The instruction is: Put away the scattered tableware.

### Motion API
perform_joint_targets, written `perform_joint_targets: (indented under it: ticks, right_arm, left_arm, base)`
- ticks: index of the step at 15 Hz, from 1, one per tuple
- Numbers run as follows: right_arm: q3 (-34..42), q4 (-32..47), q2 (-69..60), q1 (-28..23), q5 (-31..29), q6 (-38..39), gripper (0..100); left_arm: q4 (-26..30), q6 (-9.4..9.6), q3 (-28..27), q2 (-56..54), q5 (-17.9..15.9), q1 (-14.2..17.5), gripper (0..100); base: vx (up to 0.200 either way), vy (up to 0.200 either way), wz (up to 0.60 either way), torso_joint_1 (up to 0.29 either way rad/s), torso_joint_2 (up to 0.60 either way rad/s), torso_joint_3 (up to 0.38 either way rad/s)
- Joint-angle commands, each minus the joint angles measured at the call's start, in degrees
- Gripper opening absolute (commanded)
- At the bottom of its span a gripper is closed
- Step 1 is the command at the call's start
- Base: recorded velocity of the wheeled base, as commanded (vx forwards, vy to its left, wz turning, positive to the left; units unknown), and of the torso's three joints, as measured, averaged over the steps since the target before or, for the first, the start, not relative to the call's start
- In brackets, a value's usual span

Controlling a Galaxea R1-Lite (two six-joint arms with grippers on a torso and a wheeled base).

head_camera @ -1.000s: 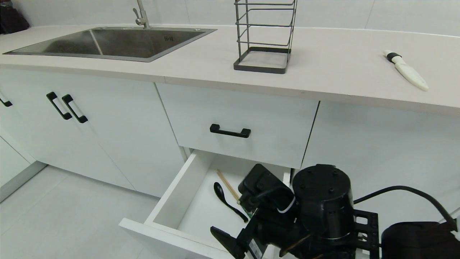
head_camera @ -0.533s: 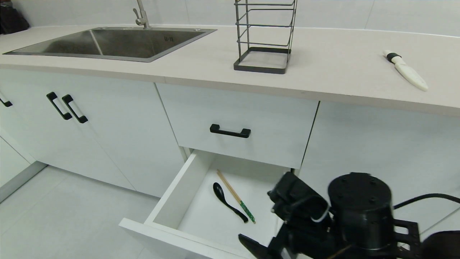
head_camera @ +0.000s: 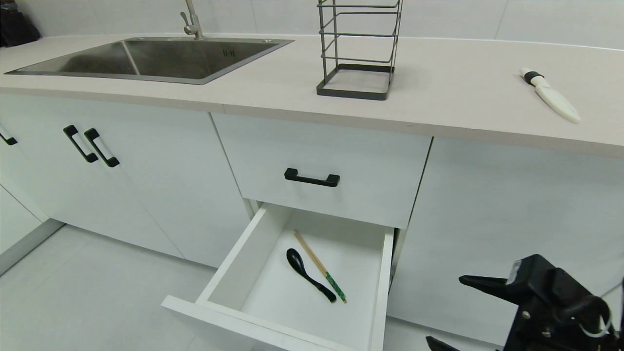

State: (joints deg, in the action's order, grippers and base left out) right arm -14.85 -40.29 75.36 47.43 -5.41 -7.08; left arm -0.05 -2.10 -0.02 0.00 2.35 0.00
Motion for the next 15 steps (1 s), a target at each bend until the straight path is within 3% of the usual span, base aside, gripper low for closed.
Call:
perform_joint_targets:
  ticks: [1, 3, 7, 9, 10, 11, 12, 13, 15]
  right_arm:
    - [5.1, 3.4, -13.5, -7.0, -0.2, 0.0, 100]
    - [5.4, 10.4, -24.9, -15.3, -0.7, 0.1, 100]
    - [7.6, 12.9, -40.6, -28.1, -1.0, 0.8, 100]
    - [8.8, 16.4, -49.5, -35.7, -1.0, 1.9, 100]
    - [8.5, 18.6, -54.1, -43.6, -0.2, 4.6, 100]
    - [8.7, 19.7, -57.3, -47.1, 1.5, 5.1, 100]
    - [9.1, 21.5, -60.4, -47.7, 3.5, 5.1, 100]
    - [10.1, 24.4, -64.2, -47.7, 3.9, 5.1, 100]
    - [12.7, 27.5, -71.1, -47.7, 3.9, 5.1, 100]
  left_arm:
    - [0.0, -0.1, -0.1, 0.0, 0.0, 0.0, 100]
    - [0.0, -0.19, -0.1, 0.0, 0.0, 0.0, 100]
    - [0.0, 0.08, -0.1, 0.1, 0.0, -0.1, 100]
    - [-1.0, 0.78, -0.1, 0.0, -2.1, 0.0, 100]
    - [-8.7, 2.54, -2.2, 0.2, -6.5, -0.1, 100]
    - [-11.7, 2.62, -7.7, 3.6, -10.9, -0.2, 100]
    - [-11.1, 2.45, -14.0, 8.4, -13.0, -0.2, 100]
    - [-11.0, 0.69, -19.6, 13.9, -13.6, -1.0, 100]
    - [-11.2, -0.19, -23.9, 20.1, -15.9, -2.4, 100]
  base:
    - [0.0, 0.0, 0.0, 0.0, 0.0, 0.0]
    - [0.0, 0.0, 0.0, 0.0, 0.0, 0.0]
    - [0.0, 0.0, 0.0, 0.0, 0.0, 0.0]
    - [0.0, 0.0, 0.0, 0.0, 0.0, 0.0]
    - [0.0, 0.0, 0.0, 0.0, 0.0, 0.0]
    - [0.0, 0.0, 0.0, 0.0, 0.0, 0.0]
    - [0.0, 0.0, 0.0, 0.0, 0.0, 0.0]
    - [0.0, 0.0, 0.0, 0.0, 0.0, 0.0]
    - [0.0, 0.0, 0.0, 0.0, 0.0, 0.0]
